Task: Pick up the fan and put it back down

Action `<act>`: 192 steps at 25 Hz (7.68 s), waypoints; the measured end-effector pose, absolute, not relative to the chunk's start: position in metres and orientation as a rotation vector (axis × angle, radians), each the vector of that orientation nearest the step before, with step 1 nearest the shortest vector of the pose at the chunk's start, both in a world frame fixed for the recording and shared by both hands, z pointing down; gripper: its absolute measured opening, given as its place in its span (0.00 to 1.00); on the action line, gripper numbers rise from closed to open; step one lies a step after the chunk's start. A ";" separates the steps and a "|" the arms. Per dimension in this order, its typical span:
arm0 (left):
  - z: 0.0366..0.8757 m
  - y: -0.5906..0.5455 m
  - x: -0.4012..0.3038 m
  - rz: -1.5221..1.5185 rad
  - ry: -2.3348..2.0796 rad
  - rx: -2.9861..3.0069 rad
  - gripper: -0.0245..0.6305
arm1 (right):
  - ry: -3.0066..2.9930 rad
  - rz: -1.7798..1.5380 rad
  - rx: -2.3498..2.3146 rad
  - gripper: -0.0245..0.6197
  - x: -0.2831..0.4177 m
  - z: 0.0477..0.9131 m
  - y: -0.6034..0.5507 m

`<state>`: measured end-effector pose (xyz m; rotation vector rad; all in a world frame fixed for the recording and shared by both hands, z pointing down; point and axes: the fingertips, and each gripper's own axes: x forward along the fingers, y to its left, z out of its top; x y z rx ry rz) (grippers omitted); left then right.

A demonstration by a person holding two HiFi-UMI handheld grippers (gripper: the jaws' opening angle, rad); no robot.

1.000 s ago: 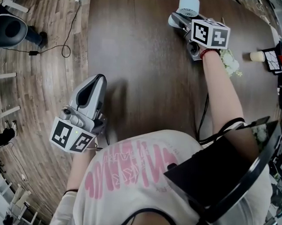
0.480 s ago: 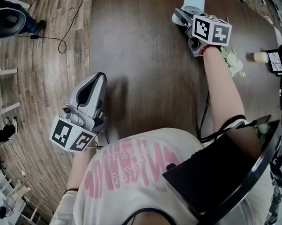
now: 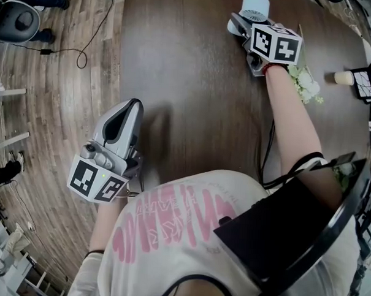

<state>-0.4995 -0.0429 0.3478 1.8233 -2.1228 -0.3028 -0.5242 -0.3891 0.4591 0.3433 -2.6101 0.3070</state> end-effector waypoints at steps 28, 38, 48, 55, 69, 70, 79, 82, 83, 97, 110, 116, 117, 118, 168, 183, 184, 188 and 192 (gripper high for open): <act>0.288 -0.048 -0.354 -0.302 -2.319 1.817 0.06 | -2.667 0.484 0.064 0.37 -0.400 0.419 -0.351; 0.251 -0.060 -0.337 -0.313 -2.311 1.862 0.06 | -2.695 0.357 -0.140 0.37 -0.367 0.366 -0.298; 0.242 -0.075 -0.261 -0.198 -2.290 2.027 0.06 | -2.768 0.366 -0.288 0.37 -0.287 0.342 -0.245; 0.230 -0.067 -0.229 -0.233 -2.273 2.058 0.06 | -2.808 0.327 -0.366 0.37 -0.233 0.320 -0.205; 0.238 -0.040 -0.203 -0.282 -2.277 1.988 0.06 | -2.834 0.374 -0.389 0.37 -0.164 0.306 -0.173; 0.238 -0.039 -0.203 -0.282 -2.280 1.984 0.06 | -2.838 0.382 -0.391 0.37 -0.160 0.304 -0.172; 0.240 -0.021 -0.210 -0.189 -2.309 1.989 0.06 | -2.865 0.357 -0.385 0.37 -0.139 0.276 -0.152; 0.240 -0.023 -0.215 -0.191 -2.286 2.014 0.06 | -2.880 0.368 -0.348 0.37 -0.140 0.275 -0.152; 0.240 -0.025 -0.216 -0.195 -2.276 2.022 0.06 | -2.885 0.377 -0.328 0.37 -0.140 0.276 -0.153; 0.238 -0.039 -0.229 -0.158 -2.200 2.109 0.06 | -2.919 0.463 -0.176 0.37 -0.141 0.279 -0.161; 0.238 -0.022 -0.267 -0.226 -2.109 2.168 0.06 | -2.908 0.458 -0.145 0.37 -0.180 0.277 -0.136; 0.252 -0.016 -0.285 -0.225 -2.044 2.154 0.06 | -2.924 0.501 -0.086 0.37 -0.193 0.279 -0.125; 0.256 -0.018 -0.283 -0.227 -2.020 2.175 0.06 | -2.928 0.499 -0.069 0.37 -0.193 0.282 -0.127; 0.261 -0.023 -0.281 -0.226 -1.995 2.200 0.06 | -2.932 0.492 -0.043 0.37 -0.192 0.286 -0.130; 0.317 -0.317 0.026 -0.048 -1.529 2.383 0.06 | -2.886 0.810 0.900 0.36 0.216 0.347 -0.447; 0.341 -0.387 0.004 -0.079 -1.424 2.357 0.06 | -2.657 0.959 0.968 0.36 0.187 0.421 -0.491; 0.341 -0.387 0.004 -0.081 -1.422 2.356 0.06 | -2.651 0.961 0.965 0.36 0.187 0.423 -0.491; 0.341 -0.386 0.003 -0.076 -1.416 2.357 0.06 | -2.634 0.955 0.956 0.36 0.186 0.427 -0.489; 0.342 -0.386 -0.001 -0.076 -1.418 2.351 0.06 | -2.616 0.958 0.951 0.36 0.183 0.431 -0.489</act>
